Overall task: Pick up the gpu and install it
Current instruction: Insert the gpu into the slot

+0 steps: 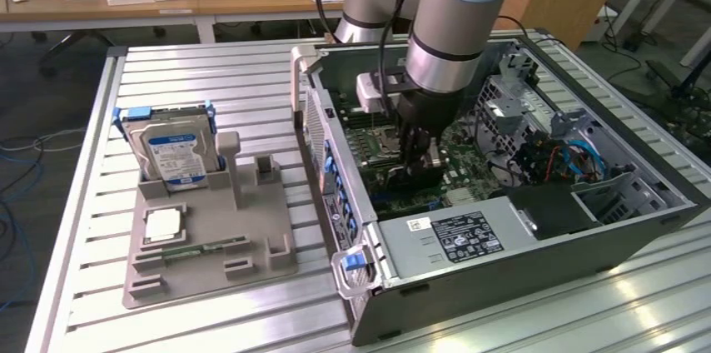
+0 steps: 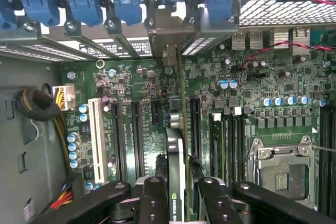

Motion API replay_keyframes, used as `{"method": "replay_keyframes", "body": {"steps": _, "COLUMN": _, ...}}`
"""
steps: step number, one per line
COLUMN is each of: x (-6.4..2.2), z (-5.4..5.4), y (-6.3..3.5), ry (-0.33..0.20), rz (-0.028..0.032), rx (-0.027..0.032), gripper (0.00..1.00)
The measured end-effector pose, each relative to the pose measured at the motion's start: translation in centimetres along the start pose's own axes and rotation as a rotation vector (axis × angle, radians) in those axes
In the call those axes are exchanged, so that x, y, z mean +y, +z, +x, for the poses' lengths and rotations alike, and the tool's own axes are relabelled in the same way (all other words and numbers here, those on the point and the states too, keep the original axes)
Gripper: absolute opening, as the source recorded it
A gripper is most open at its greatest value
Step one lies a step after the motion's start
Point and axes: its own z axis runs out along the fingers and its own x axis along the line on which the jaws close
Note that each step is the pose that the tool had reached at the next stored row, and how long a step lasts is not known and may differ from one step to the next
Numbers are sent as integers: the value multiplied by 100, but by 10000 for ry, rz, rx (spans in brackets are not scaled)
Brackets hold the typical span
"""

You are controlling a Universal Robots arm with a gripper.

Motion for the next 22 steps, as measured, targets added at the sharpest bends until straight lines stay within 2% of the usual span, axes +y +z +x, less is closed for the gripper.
{"method": "replay_keyframes", "body": {"steps": 19, "x": 6, "z": 1, "y": 26, "ry": 0, "rz": 2, "rx": -4, "gripper": 27}}
{"method": "replay_keyframes", "body": {"steps": 20, "x": 7, "z": -1, "y": 33, "ry": 4, "rz": 4, "rx": -26, "gripper": 27}}
{"method": "replay_keyframes", "body": {"steps": 21, "x": 7, "z": -1, "y": 33, "ry": 5, "rz": 6, "rx": -20, "gripper": 28}}
{"method": "replay_keyframes", "body": {"steps": 22, "x": 7, "z": -1, "y": 32, "ry": 3, "rz": 7, "rx": -15, "gripper": 34}}
